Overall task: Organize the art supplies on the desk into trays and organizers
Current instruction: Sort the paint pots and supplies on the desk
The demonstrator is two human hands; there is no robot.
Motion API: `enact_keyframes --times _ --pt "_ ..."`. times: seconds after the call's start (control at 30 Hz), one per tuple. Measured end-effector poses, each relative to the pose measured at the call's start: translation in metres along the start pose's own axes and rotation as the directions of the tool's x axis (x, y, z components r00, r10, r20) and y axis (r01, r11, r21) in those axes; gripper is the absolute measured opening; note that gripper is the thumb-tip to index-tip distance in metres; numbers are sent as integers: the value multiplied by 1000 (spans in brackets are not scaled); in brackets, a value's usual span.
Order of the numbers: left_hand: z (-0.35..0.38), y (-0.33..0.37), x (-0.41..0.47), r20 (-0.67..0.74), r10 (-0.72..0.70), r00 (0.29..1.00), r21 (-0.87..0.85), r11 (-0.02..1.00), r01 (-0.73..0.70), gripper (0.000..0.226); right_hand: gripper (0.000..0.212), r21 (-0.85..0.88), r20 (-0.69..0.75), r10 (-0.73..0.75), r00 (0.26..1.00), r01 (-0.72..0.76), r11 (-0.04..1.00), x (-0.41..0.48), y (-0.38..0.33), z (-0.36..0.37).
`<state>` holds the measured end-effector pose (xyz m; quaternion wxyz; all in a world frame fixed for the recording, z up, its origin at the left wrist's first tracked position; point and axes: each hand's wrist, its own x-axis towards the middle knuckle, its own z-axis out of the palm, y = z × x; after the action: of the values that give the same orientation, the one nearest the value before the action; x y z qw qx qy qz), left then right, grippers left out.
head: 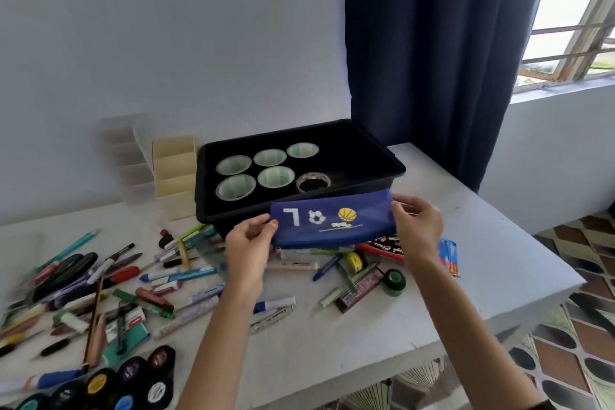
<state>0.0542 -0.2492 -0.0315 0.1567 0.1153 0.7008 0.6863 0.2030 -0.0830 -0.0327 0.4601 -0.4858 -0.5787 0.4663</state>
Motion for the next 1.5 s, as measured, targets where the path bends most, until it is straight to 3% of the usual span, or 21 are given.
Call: enact_keyframes --times 0.2,0.37,0.43,0.53,0.63,0.8,0.87,0.93,1.03,1.2,1.3,1.5 --pt "58 -14 -7 168 -29 985 49 999 21 31 28 -112 -32 -1 999 -2 994 30 31 -31" --pt "79 -25 -14 308 -51 950 168 986 -1 42 34 -188 87 -21 996 38 981 40 50 -42" --pt "81 -30 -20 305 30 952 334 933 -136 47 35 -243 121 -92 988 120 963 38 54 -44" --pt "80 -37 -35 281 270 921 455 807 -375 47 32 -340 143 -344 928 372 864 24 56 -46" --pt "83 -47 -46 338 310 889 489 749 -447 40 23 -307 294 -456 840 534 787 0 57 -45" --pt "86 -65 -52 515 250 820 617 556 -557 52 27 -327 519 -441 732 647 689 -39 71 -48" --pt "88 -68 -53 513 241 823 632 542 -553 57 32 -397 543 -447 711 686 609 -49 79 -49" --pt "90 -68 -52 473 266 840 649 540 -536 56 39 -465 545 -431 719 687 559 -53 86 -48" --pt "91 -65 -53 475 323 819 663 481 -574 49 43 -471 511 -392 765 631 617 -56 92 -47" --pt "76 -52 -63 401 433 807 511 626 -589 37 42 -365 405 -472 783 612 702 -64 83 -47" --pt "48 -44 -72 282 460 842 392 746 -539 34 39 -264 347 -496 796 590 763 -81 65 -35" --pt "-37 -37 -78 107 395 912 327 853 -408 41 35 -50 438 -439 785 508 860 -133 36 10"
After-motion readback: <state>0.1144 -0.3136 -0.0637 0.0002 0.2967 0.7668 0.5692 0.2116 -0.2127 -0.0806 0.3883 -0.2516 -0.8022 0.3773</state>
